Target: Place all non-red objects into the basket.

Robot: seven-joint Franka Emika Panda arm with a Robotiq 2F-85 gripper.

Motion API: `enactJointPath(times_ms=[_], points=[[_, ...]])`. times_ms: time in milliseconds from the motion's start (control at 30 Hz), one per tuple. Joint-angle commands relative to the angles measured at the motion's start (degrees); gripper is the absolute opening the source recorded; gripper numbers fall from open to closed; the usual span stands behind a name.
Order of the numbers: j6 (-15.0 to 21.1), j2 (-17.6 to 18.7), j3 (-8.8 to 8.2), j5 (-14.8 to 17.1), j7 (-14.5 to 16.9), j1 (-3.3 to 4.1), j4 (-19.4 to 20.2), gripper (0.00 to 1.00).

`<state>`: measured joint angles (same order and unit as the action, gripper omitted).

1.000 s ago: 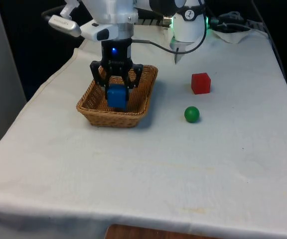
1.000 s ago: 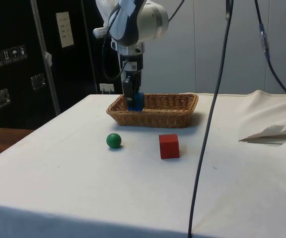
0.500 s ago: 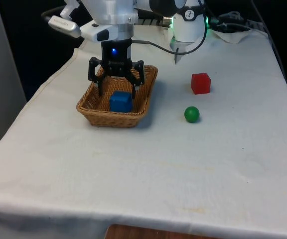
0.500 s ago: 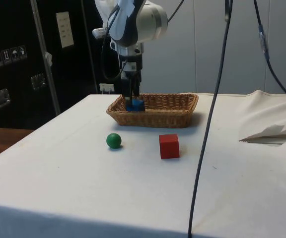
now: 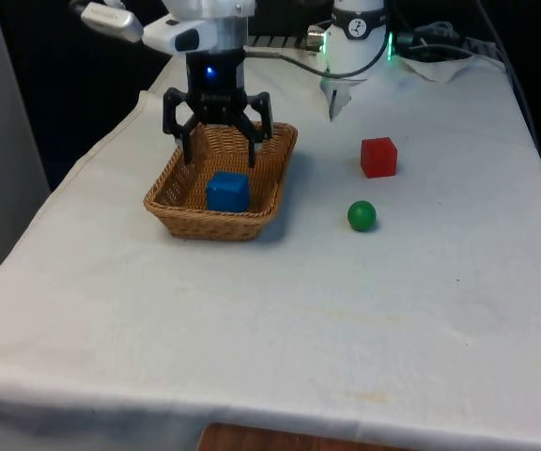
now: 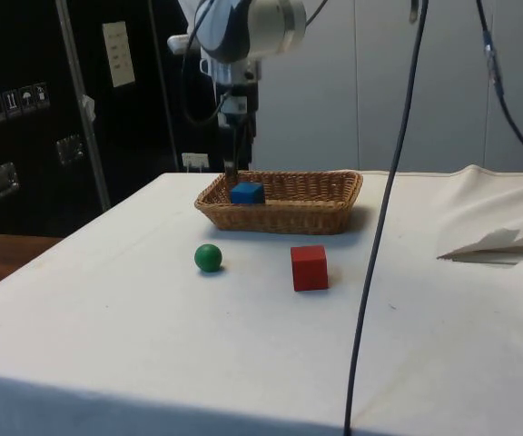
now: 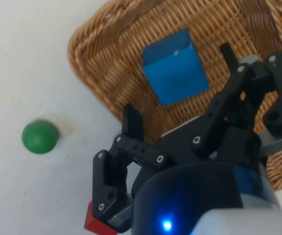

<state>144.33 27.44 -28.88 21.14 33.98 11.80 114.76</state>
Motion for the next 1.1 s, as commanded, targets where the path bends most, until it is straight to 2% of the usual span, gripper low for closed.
enactJointPath(times_ms=[0, 33, 67, 100, 167, 333, 367, 400, 533, 600, 633, 667, 867, 900, 933, 1067], points=[[-0.4, -0.8, -0.63, -0.8, -0.8, 0.57, 0.5, 1.0], [-0.6, -1.2, -0.63, -0.9, -0.9, 0.57, 0.6, 1.0], [-0.6, -1.0, -0.06, -0.2, -0.1, 0.0, 0.3, 1.0], [-1.1, -2.0, -0.74, -1.3, -1.3, 0.69, 0.8, 1.0], [-1.4, -2.7, -0.8, -1.7, -1.6, 0.74, 0.9, 1.0], [-1.7, -4.2, -0.34, -3.0, -4.0, 1.6, 1.7, 1.0], [-1.8, -4.2, 0.17, -2.5, -3.3, 0.97, 1.4, 1.0], [-1.7, -4.5, -0.23, -3.2, -4.4, 1.66, 1.8, 1.0], [-1.5, -4.9, 0.34, -3.6, -5.6, 2.06, 2.4, 1.0], [-1.5, -5.2, 0.57, -3.6, -6.4, 2.58, 2.8, 1.0], [-1.8, -4.9, 0.92, -2.9, -5.4, 1.89, 2.3, 1.0], [-1.5, -5.3, 0.63, -3.7, -6.6, 2.69, 2.9, 1.0], [-1.5, -5.6, 1.78, -3.4, -8.2, 3.32, 3.9, 1.0], [-1.8, -5.3, 2.06, -3.0, -7.4, 2.75, 3.3, 1.0], [-1.5, -5.7, 2.01, -3.4, -8.4, 3.38, 4.0, 1.0], [-1.5, -5.4, 3.09, -3.2, -9.5, 3.5, 4.4, 1.0]])
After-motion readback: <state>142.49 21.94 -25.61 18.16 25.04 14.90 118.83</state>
